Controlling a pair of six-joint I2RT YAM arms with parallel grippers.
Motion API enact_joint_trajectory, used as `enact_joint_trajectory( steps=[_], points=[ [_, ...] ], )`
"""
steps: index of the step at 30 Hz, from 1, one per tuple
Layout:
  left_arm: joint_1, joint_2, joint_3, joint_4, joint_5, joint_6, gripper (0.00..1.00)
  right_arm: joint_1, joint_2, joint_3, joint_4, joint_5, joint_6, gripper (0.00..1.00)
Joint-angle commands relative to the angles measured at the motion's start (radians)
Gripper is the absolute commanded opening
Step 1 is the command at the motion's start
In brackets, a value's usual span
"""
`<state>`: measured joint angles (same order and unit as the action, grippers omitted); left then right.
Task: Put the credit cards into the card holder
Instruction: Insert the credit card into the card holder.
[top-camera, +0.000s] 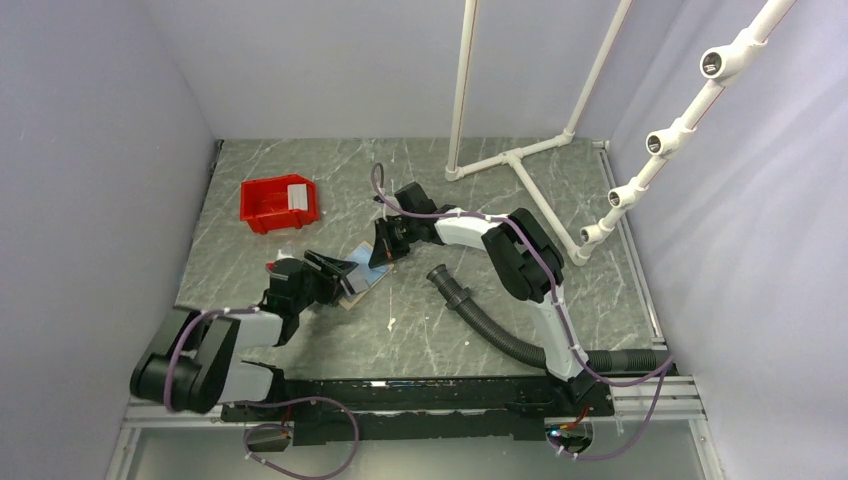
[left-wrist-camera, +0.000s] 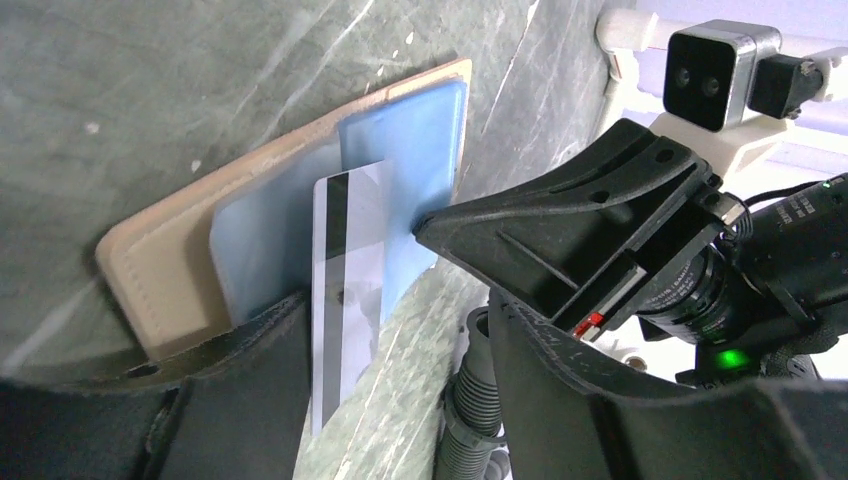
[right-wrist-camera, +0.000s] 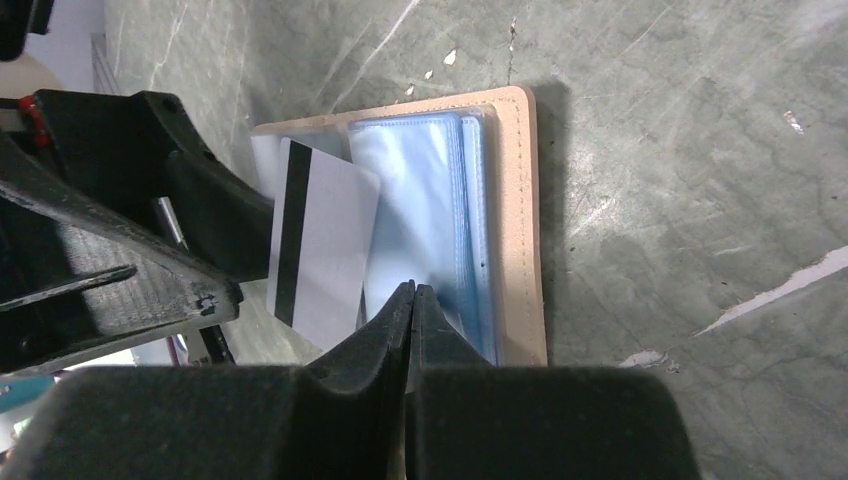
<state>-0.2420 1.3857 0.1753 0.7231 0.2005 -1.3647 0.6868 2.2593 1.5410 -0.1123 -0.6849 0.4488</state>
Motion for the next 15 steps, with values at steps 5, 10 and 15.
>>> enact_joint_trajectory(
  steps=[5,10,15],
  points=[
    [-0.003,-0.185,0.045,-0.434,-0.053,0.035,0.63,0.001,0.008,-0.002,0.031,-0.010,-0.004,0.00],
    [-0.003,-0.038,0.055,-0.275,0.016,0.025,0.37,0.008,0.008,0.002,0.020,-0.004,-0.013,0.00],
    [-0.003,-0.006,0.021,-0.183,0.000,0.000,0.22,0.010,0.003,-0.002,0.016,-0.001,-0.018,0.00]
  ],
)
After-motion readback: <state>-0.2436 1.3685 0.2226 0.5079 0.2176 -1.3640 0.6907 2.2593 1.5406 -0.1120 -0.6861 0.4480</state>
